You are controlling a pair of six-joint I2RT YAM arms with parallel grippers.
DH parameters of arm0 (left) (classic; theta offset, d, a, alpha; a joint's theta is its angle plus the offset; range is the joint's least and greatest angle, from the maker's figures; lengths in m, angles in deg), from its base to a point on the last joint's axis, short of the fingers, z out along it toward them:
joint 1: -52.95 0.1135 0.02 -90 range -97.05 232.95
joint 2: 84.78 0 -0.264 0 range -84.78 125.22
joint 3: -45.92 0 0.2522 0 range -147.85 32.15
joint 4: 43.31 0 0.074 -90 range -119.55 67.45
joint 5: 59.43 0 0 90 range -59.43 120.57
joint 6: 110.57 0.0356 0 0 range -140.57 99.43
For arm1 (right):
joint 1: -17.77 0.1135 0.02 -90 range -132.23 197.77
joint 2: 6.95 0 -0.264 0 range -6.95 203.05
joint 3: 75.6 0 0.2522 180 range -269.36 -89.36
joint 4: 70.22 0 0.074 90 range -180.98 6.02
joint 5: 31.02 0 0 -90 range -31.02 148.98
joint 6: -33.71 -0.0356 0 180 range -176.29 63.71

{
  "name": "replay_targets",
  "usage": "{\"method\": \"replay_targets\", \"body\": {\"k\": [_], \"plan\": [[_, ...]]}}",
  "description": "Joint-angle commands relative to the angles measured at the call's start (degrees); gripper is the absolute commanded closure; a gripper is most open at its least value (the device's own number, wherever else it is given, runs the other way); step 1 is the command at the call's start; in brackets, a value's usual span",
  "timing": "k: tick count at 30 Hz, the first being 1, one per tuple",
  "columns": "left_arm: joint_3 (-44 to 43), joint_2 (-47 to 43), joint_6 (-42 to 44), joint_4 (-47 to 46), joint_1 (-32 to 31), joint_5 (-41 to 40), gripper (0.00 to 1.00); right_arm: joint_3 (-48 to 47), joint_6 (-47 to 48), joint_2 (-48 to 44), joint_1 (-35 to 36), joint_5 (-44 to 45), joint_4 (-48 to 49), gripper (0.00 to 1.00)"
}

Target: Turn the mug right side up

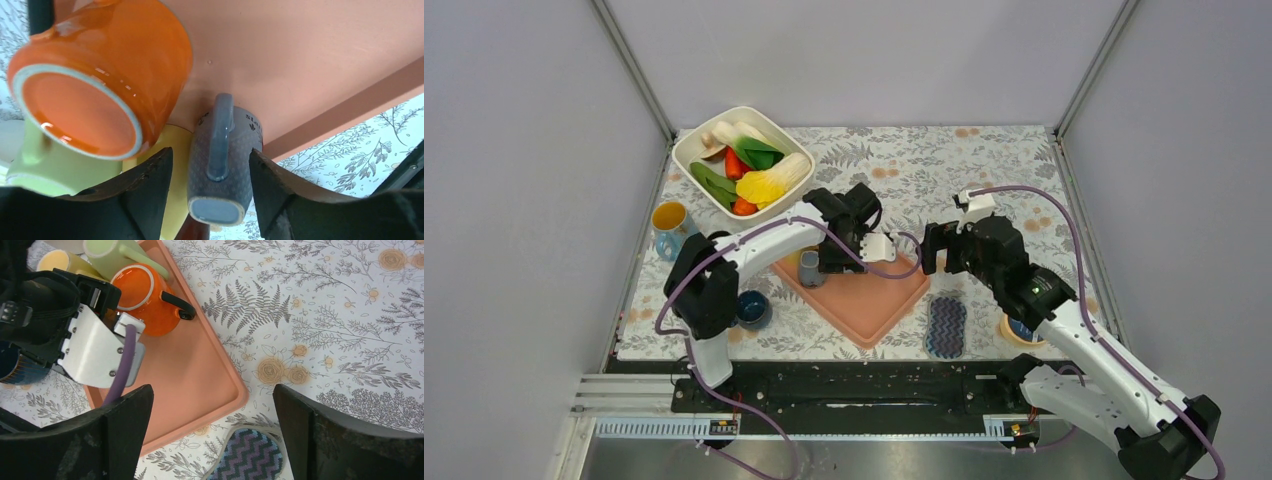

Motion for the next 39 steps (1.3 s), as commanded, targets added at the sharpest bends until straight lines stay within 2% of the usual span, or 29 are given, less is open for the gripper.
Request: {"method": "replay_targets", "body": {"k": [1, 8, 14, 16, 20, 22, 26, 31, 37, 39], "plan": [[-1.59, 2.71, 0.6, -1.39, -0.12, -2.93, 0.41, 0.61, 1.11, -2.08, -0.38, -0.85, 1.13, 0.01], [-1.48, 4.36, 0.93, -0.45, -0.12, -3.33, 0.41, 0.99, 1.03, -2.34, -0.99, -1.4, 1.12, 0.01], [-0.8, 6.07, 0.75, 1.29, -0.12, -2.8, 0.48, 1.24, 1.08, -3.06, -1.34, -1.18, 1.1, 0.01], [-1.07, 6.28, 0.15, 1.33, -0.12, -2.3, 0.58, 1.25, 1.06, -3.53, -1.49, -0.75, 0.87, 0.01], [-1.33, 5.78, 0.08, 1.37, -0.12, -1.07, 0.92, 0.84, 1.17, -4.3, -2.18, -0.03, -0.06, 0.01], [-1.45, 5.3, 0.06, 1.6, 0.0, -0.61, 1.0, 0.64, 1.4, -4.7, -2.45, 0.53, -0.92, 0.01], [-2.06, 4.14, 0.07, 2.65, -0.03, 0.75, 1.0, 0.32, 1.79, -5.94, -2.89, 2.52, -2.7, 0.01], [-4.14, 1.22, -3.5, 2.7, 0.77, 6.18, 1.0, -0.93, 2.56, -8.23, -3.82, 7.66, -6.95, 0.0], [-2.48, -5.09, -9.63, -5.11, 2.99, 9.1, 1.0, -1.82, 3.13, -12.35, -5.51, 14.21, -10.96, 0.01], [-2.88, -5.94, -13.28, -6.59, 3.12, 10.6, 1.0, -1.52, 3.07, -12.91, -5.49, 13.58, -10.98, 0.01]]}}
